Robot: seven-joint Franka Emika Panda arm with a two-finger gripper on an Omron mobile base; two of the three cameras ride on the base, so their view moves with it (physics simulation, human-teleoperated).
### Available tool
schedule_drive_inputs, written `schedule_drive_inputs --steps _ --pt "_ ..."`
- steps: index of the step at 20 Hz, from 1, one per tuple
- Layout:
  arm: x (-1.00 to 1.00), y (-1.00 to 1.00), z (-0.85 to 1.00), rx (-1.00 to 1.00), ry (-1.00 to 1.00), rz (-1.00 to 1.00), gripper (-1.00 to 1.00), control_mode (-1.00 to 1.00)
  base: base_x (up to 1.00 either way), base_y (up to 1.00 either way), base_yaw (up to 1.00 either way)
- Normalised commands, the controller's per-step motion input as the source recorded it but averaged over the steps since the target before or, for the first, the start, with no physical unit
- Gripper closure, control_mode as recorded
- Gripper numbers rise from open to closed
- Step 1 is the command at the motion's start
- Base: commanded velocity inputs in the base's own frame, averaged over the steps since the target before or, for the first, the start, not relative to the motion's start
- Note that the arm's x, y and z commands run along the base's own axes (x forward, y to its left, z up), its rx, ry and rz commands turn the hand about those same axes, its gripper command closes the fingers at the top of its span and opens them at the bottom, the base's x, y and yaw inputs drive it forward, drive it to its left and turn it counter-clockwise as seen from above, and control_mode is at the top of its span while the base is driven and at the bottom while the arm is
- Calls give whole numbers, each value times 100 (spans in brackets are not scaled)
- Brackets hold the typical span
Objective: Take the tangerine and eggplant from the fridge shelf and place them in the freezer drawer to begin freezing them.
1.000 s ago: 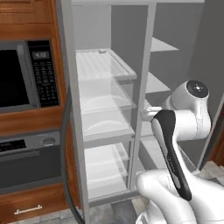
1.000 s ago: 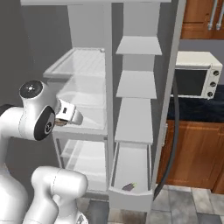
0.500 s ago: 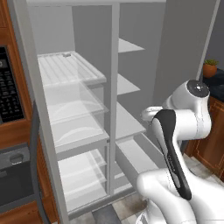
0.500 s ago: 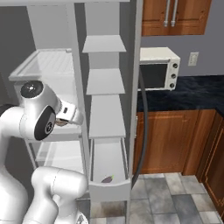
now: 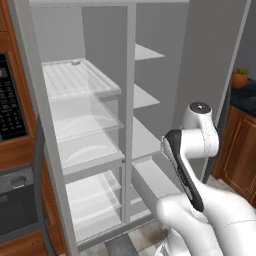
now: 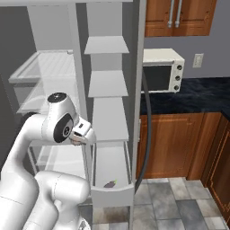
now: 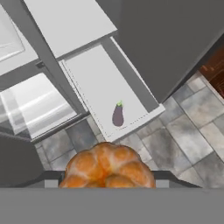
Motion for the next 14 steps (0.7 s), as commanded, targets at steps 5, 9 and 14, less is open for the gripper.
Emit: schedule_drive_inputs --steps 5,9,14 --pt "23 -9 -79 2 14 -7 100 -100 0 0 0" --pt "7 -5 -68 3 10 -8 100 -100 0 0 0" --pt "18 -25 -41 14 12 -8 100 -100 0 0 0"
